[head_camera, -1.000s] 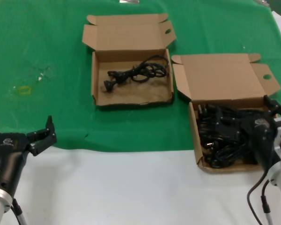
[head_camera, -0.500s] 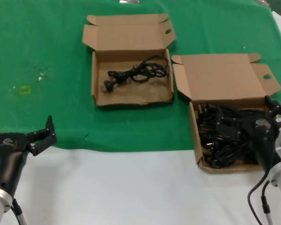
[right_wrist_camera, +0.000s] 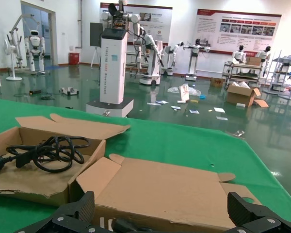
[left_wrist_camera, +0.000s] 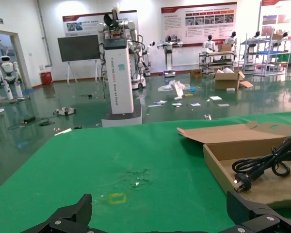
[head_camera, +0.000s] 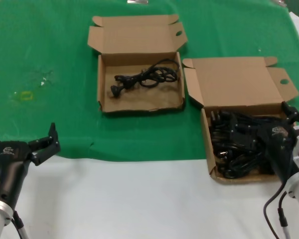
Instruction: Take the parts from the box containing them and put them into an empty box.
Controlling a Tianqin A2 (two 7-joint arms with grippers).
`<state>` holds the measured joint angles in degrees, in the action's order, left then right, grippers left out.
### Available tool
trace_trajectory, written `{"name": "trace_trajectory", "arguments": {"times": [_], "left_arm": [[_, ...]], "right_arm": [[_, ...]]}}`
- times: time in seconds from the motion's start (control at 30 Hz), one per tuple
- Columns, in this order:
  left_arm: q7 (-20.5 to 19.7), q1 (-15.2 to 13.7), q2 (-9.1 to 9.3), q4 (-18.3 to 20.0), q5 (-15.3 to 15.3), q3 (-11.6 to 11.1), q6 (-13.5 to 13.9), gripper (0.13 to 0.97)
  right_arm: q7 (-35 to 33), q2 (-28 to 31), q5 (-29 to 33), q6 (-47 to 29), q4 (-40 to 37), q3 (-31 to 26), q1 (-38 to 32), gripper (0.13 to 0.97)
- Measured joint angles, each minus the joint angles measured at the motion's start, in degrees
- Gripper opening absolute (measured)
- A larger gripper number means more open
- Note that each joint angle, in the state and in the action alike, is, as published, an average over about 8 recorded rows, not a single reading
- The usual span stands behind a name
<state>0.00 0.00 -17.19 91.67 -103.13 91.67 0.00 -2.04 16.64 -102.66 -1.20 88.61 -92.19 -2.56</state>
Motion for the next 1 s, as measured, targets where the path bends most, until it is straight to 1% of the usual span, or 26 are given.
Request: {"name": "trace_trajectory", "arguments": {"times": [1.0], "left_arm": [[0.0, 0.0, 0.0, 0.0, 0.0, 0.0, 0.0, 0.966]], "right_arm": [[0.0, 0.0, 0.0, 0.0, 0.0, 0.0, 0.0, 0.966]]}}
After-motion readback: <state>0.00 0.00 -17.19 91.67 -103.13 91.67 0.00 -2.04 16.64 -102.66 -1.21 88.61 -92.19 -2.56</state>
